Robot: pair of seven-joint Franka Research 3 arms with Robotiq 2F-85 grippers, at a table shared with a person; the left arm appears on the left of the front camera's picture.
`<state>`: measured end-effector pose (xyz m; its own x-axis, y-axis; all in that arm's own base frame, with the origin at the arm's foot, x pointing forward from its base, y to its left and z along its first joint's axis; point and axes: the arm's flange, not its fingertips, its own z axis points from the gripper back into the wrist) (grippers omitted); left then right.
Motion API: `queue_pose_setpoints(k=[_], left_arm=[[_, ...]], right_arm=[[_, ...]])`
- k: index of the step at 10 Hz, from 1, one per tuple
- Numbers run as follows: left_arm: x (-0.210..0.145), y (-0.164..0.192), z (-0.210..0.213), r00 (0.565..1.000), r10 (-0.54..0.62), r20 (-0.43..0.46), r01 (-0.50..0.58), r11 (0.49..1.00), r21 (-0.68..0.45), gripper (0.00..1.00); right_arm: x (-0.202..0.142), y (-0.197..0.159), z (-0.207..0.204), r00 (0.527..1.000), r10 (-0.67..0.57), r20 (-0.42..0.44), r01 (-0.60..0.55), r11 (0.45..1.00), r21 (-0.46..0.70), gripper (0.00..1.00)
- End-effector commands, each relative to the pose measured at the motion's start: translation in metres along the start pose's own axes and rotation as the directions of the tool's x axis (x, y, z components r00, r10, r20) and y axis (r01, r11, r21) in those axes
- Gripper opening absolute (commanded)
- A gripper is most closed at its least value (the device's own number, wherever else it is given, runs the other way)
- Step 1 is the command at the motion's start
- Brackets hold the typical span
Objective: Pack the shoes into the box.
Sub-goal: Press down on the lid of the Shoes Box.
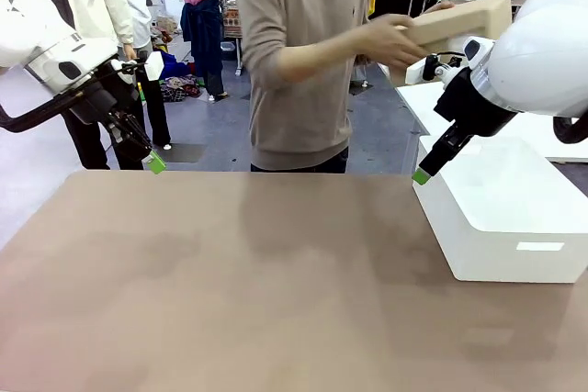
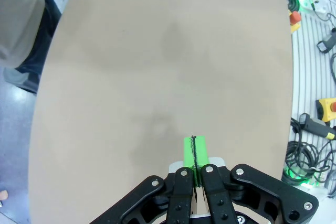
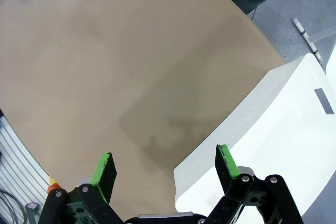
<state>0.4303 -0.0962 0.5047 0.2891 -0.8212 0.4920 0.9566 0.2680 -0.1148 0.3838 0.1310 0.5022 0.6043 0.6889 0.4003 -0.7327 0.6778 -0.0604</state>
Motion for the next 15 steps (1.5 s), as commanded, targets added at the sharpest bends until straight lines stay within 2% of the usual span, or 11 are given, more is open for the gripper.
queue_pose_setpoints(k=[1, 15], left_arm=[[-0.0005, -0.0003, 0.0021, 1.000, 0.008, -0.014, -0.007, 1.000, 0.006, 0.00], [-0.0005, -0.0003, 0.0021, 1.000, 0.008, -0.014, -0.007, 1.000, 0.006, 0.00]], right_arm=[[-0.0019, 0.0006, -0.0007, 1.000, -0.001, 0.000, 0.001, 1.000, 0.000, 1.00], [-0.0019, 0.0006, -0.0007, 1.000, -0.001, 0.000, 0.001, 1.000, 0.000, 1.00]])
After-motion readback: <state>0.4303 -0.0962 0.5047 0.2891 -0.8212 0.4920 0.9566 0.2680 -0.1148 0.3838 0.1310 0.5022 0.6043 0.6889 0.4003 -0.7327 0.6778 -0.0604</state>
